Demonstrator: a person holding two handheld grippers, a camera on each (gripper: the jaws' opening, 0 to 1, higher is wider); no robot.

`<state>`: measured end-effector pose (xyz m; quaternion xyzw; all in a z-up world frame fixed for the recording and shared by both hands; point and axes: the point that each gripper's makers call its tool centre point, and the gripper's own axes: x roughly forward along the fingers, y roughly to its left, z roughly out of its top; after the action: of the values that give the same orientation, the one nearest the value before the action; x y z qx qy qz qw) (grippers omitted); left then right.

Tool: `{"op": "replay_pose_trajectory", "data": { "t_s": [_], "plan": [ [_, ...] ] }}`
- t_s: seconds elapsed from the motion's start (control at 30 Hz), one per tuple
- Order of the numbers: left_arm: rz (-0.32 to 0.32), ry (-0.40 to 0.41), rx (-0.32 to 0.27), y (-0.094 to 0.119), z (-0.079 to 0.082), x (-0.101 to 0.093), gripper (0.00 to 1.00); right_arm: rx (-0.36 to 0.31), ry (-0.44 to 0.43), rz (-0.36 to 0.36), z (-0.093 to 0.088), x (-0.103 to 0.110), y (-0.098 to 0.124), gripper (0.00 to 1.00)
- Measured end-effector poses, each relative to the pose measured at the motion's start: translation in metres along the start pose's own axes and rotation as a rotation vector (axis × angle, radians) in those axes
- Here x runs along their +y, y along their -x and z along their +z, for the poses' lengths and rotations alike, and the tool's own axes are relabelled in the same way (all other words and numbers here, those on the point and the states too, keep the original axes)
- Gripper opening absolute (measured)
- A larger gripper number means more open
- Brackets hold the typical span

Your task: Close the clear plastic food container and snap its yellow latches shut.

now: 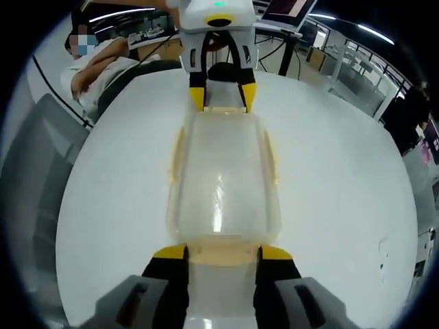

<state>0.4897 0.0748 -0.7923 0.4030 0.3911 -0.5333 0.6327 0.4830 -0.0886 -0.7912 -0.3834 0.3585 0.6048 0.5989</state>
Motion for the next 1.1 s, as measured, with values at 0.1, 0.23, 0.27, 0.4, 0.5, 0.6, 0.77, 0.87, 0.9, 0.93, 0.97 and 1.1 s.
{"op": "replay_pose_trajectory", "data": {
  "t_s": [0.1,0.23,0.27,0.4,0.5,0.6,0.77,0.87,0.9,0.93,0.97,1.1],
  "plan": [
    [0.002,0.014,-0.009,0.009,-0.002,-0.001,0.35,-0.015,0.002,-0.004,0.008,0.003,0.006,0.35],
    [0.011,0.009,-0.001,0.015,-0.004,-0.002,0.35,-0.018,0.011,-0.014,0.014,0.004,0.007,0.35],
    [0.014,0.004,0.002,0.016,-0.004,-0.002,0.35,-0.019,0.012,-0.014,0.015,0.005,0.007,0.35],
    [0.021,0.001,-0.005,0.026,0.004,-0.005,0.35,-0.021,0.017,-0.017,0.015,0.006,0.016,0.35],
    [0.031,0.003,-0.017,0.031,0.01,-0.004,0.35,-0.024,0.022,-0.026,0.015,0.005,0.025,0.35],
    [0.034,-0.006,-0.024,0.037,0.019,-0.005,0.35,-0.025,0.028,-0.033,0.013,0.008,0.037,0.35],
    [0.039,-0.014,-0.037,0.045,0.036,-0.007,0.35,-0.024,0.034,-0.044,0.008,0.011,0.055,0.35],
    [0.039,-0.016,-0.051,0.052,0.046,-0.006,0.35,-0.035,0.027,-0.063,0.005,0.011,0.066,0.35],
    [0.039,-0.022,-0.058,0.054,0.052,-0.006,0.35,-0.035,0.025,-0.067,0.003,0.013,0.071,0.35],
    [0.04,-0.025,-0.059,0.055,0.055,-0.007,0.35,-0.036,0.024,-0.07,0.002,0.013,0.074,0.35],
    [0.039,-0.029,-0.058,0.055,0.058,-0.009,0.35,-0.036,0.026,-0.072,0.001,0.014,0.076,0.35],
    [0.045,-0.05,-0.058,0.059,0.074,-0.012,0.35,-0.033,0.021,-0.075,-0.008,0.018,0.088,0.35]
  ]
}}
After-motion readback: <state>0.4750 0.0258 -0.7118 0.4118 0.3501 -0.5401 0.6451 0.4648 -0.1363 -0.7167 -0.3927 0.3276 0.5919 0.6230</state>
